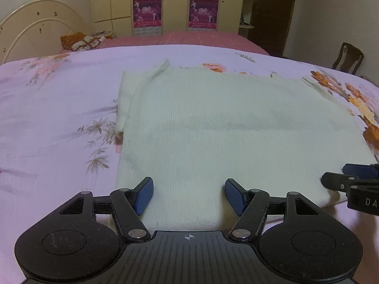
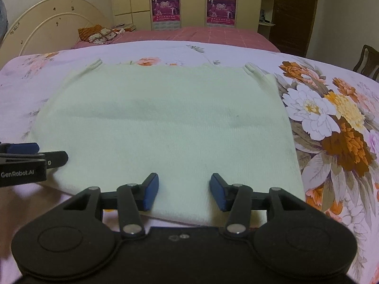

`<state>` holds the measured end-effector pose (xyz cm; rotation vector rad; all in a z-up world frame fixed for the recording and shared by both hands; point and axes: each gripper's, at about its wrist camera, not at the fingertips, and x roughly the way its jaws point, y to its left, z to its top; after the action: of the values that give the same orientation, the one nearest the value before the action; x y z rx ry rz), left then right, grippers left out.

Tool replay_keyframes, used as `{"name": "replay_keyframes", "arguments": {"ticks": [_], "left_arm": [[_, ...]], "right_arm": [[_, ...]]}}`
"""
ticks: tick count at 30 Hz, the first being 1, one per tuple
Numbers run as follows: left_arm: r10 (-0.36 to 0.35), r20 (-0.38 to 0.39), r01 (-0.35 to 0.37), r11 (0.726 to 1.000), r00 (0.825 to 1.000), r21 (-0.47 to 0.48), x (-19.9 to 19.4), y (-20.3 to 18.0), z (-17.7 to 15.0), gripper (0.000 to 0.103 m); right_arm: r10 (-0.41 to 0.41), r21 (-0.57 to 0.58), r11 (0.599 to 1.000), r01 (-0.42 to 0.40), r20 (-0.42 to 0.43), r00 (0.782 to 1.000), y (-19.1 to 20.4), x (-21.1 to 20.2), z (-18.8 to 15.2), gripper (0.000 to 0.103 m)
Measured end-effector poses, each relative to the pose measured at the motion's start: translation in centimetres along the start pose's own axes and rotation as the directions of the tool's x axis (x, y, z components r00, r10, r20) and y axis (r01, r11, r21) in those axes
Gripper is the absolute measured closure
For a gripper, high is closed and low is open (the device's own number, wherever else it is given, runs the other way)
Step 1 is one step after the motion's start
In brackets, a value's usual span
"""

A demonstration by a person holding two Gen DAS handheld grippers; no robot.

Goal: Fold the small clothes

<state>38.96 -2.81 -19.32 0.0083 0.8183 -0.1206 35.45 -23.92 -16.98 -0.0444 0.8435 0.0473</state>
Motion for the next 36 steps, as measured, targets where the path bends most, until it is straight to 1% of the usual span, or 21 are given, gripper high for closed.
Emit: {"name": "replay_keyframes", "arguments": {"ticks": [7,11,13,16,19,24,29,33,36], "left_arm": [[-0.008,0.003,0.008,1.000,1.000,0.004,-0.1,0.2,-0.3,0.036],[-0.012,-0.008,0.012,0.999,1.000,-0.031,-0.5,0.4,0.2,0.036],[-0.012,-0.011,0.011,0.998,1.000,-0.056,-0.7,0.6,0.5,0.036],[-0.015,-0.012,0.014,0.996,1.000,-0.091,-1.2,0.7,0.6,0.036],[-0.015,-0.002,0.015,0.996,1.000,-0.092,-1.5,0.4,0.7,0.036],[-0.009,0.036,0.012,0.996,0.999,-0.085,-1.1,0.2,3.0,0.036],[-0.011,0.073,0.016,0.997,0.997,-0.071,0.1,-0.7,5.8,0.036],[-0.003,0.089,0.008,0.998,0.996,-0.055,2.0,-1.6,7.7,0.036],[0.020,0.078,-0.016,0.998,0.997,-0.060,4.1,-1.7,8.5,0.036]], "right_arm": [[0.011,-0.001,1.000,-0.011,-0.006,1.000,-0.2,-0.1,-0.2,0.054],[0.013,0.010,1.000,-0.013,-0.018,1.000,-0.2,-0.3,0.1,0.053],[0.032,0.046,0.998,-0.031,-0.016,0.999,-0.5,-0.7,0.5,0.052],[0.060,0.110,0.992,-0.062,0.014,0.998,-1.1,-1.3,1.1,0.050],[0.066,0.112,0.991,-0.069,0.031,0.997,-0.9,-1.6,1.5,0.049],[0.063,0.089,0.994,-0.066,0.031,0.998,-0.5,-1.3,2.1,0.049],[0.037,0.089,0.995,-0.044,0.069,0.997,-0.7,-0.6,4.1,0.047],[0.021,0.097,0.995,-0.030,0.094,0.995,-1.3,0.5,6.2,0.047],[0.023,0.085,0.996,-0.030,0.090,0.996,-1.3,2.2,7.6,0.047]]}}
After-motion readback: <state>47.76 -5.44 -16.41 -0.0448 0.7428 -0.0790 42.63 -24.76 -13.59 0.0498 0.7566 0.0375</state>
